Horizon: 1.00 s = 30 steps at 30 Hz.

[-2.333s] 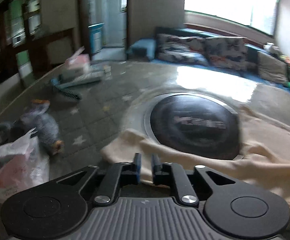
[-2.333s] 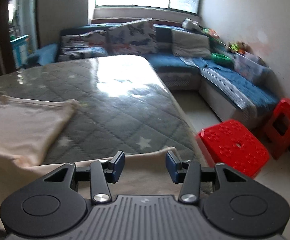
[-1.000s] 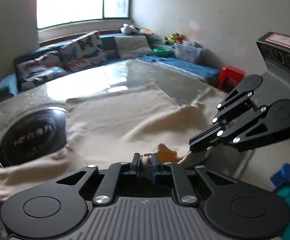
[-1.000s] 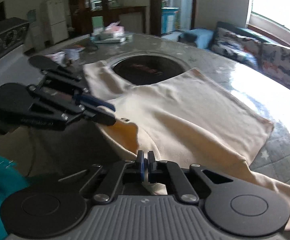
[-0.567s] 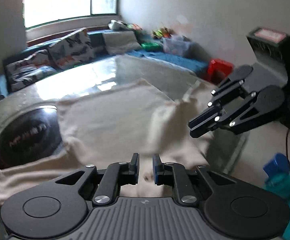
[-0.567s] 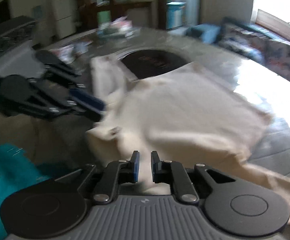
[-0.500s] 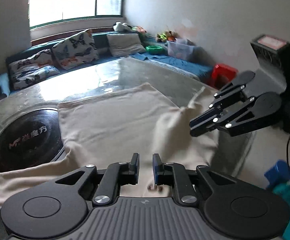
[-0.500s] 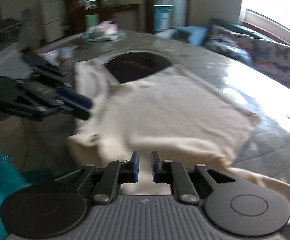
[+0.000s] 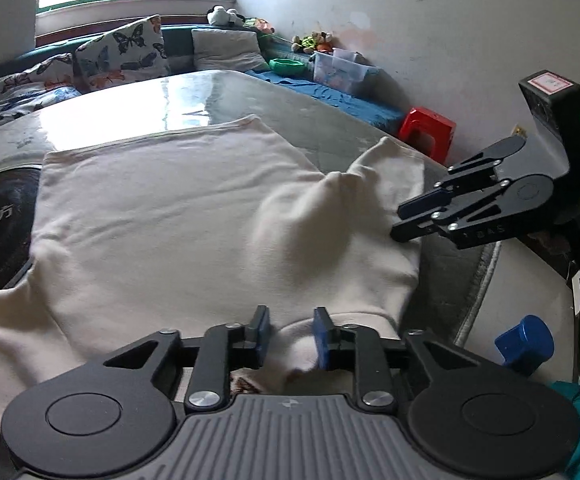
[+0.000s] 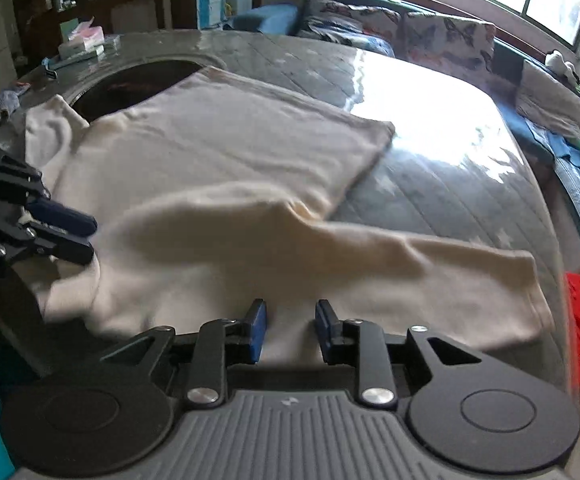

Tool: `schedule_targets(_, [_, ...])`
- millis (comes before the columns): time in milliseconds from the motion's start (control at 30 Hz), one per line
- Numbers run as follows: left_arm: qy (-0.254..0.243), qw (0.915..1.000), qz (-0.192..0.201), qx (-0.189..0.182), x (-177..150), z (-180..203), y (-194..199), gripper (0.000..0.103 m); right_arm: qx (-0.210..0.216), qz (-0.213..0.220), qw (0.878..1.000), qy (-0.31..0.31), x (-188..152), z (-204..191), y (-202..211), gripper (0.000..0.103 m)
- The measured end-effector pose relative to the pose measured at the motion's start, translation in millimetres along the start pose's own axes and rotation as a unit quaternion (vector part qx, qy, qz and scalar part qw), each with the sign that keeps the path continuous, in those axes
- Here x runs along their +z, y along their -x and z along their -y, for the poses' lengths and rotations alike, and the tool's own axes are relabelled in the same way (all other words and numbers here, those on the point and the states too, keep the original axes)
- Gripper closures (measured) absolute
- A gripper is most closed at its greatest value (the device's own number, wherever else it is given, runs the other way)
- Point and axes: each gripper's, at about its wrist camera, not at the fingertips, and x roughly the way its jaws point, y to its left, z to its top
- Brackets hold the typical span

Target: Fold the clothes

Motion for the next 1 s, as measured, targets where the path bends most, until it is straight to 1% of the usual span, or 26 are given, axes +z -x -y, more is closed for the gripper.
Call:
schedule_targets(33, [-0.004,1.0000,0.001,-0.002,0,2,-1,0.068,-0.001,-0.005,1.000,-0.001,-2,2,3,0.076])
schedule_targets(67, [-0.010,0.9999,0.001,-0.002,0,5,-2,0.066,-0.003,-0.009,1.000,-0.003,-4,3,5,0.076])
schedule_targets(167, [-0.018,0.9998,-0.001,-0.003,2,7,-3,0.066,-0.003,-0.016,1.000,-0.006,-4,9,13,0.076])
schedule_targets(267, [-0.005,0.9999,0.005,-0.009,9,-1,2,0.065,-0.008,-0.003,1.000,-0.003,13,14,16,0.076])
schedule_targets(400, [0.002,0.9998,0.018,0.012,18,-13,10,0.064,-0.005,0.024,1.000,-0.004,44,28,10,0.077])
schedule_targets(533, [0.021,0.9986,0.014,0.046,20,-33,10,0.064,-0.008,0.036,0.999,-0.015,79,42,-16,0.077])
schedule_targets(700, [0.059,0.9954,0.019,0.074,25,-62,11,0.064,-0.012,0.050,0.998,-0.030,124,60,-50,0.077])
schedule_targets(800, [0.074,0.9936,0.019,0.083,27,-76,11,0.064,-0.016,0.037,0.998,-0.055,143,74,-80,0.077])
schedule_targets(933, [0.092,0.9914,0.011,0.092,27,-90,4,0.064,-0.008,0.017,0.996,-0.090,155,90,-110,0.077])
schedule_targets(1000, [0.099,0.9905,0.008,0.095,27,-95,4,0.064,-0.003,0.010,0.995,-0.103,159,94,-121,0.081])
